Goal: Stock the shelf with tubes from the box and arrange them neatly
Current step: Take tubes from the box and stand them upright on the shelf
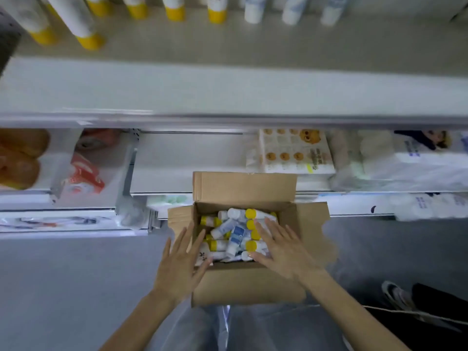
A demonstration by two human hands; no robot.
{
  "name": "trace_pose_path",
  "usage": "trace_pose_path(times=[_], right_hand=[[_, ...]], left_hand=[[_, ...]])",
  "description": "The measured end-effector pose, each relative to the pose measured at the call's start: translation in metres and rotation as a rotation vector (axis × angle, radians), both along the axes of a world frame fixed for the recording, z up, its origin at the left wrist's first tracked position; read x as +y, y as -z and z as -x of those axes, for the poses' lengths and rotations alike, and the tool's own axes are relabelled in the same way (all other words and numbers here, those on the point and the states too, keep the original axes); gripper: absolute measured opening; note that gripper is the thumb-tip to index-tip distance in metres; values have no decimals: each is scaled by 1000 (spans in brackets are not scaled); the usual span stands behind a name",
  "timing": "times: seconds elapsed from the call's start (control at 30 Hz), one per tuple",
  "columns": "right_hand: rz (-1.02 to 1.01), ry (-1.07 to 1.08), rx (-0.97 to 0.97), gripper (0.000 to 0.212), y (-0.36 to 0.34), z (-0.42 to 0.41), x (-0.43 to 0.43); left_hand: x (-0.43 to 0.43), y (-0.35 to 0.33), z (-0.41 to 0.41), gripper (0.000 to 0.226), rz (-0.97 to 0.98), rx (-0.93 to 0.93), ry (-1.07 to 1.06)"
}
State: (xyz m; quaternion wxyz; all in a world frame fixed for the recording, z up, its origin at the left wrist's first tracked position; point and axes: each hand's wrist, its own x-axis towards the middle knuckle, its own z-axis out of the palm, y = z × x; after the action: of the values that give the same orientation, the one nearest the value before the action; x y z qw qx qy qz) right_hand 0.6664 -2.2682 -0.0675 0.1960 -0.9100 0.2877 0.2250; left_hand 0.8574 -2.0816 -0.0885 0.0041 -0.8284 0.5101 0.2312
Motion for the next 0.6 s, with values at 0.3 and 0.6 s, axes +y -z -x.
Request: trace_pose_path(times=[0.3, 0.6], right_hand=[[-219, 158, 178, 87, 66, 2, 14], [-483, 514, 126, 84, 145, -11, -8]], left_hand=[[20, 55, 15, 69, -35, 150, -171], [-4, 107, 15, 70, 55, 192, -195]])
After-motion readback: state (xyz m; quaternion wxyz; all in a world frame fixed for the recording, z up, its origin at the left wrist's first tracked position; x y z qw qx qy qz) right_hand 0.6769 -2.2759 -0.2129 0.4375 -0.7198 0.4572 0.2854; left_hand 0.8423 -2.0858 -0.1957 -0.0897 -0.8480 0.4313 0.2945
